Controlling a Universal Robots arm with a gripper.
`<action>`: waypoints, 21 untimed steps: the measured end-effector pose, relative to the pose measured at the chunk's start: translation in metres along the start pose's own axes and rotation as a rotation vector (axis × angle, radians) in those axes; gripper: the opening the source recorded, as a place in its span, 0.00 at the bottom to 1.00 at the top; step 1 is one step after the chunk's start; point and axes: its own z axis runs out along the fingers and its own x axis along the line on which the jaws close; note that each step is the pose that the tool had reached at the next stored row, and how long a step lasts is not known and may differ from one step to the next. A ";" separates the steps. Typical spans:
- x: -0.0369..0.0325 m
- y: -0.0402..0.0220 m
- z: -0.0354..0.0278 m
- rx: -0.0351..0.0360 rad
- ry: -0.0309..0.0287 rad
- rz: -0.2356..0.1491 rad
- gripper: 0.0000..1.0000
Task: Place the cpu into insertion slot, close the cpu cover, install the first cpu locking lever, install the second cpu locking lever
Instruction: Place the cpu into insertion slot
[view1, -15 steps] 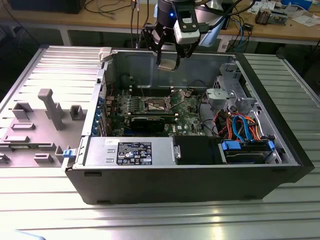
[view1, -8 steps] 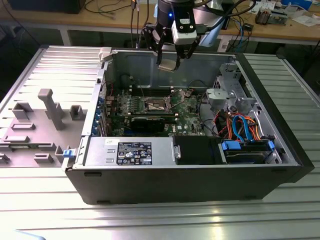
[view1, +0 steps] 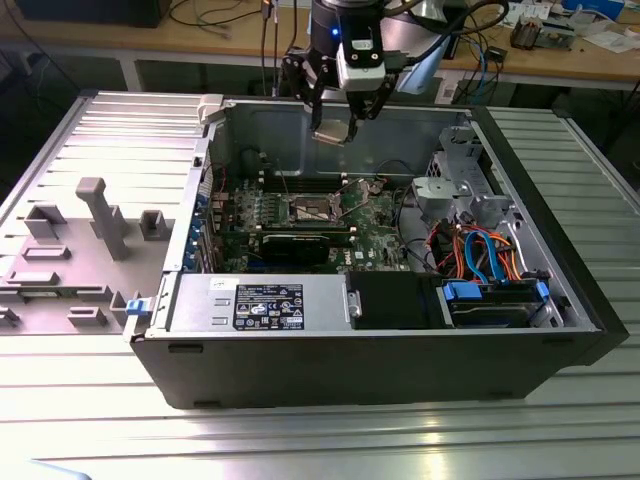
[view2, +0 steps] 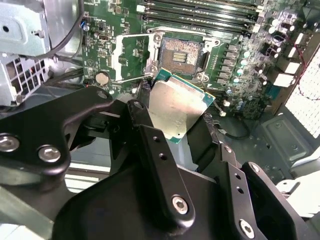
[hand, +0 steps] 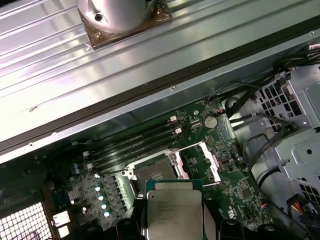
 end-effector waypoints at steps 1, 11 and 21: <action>0.0000 0.0000 0.0003 -0.0002 -0.0009 0.011 0.55; 0.0000 -0.0002 0.0015 -0.0013 -0.0058 0.067 0.55; 0.0000 -0.0002 0.0016 -0.0017 -0.0105 0.118 0.55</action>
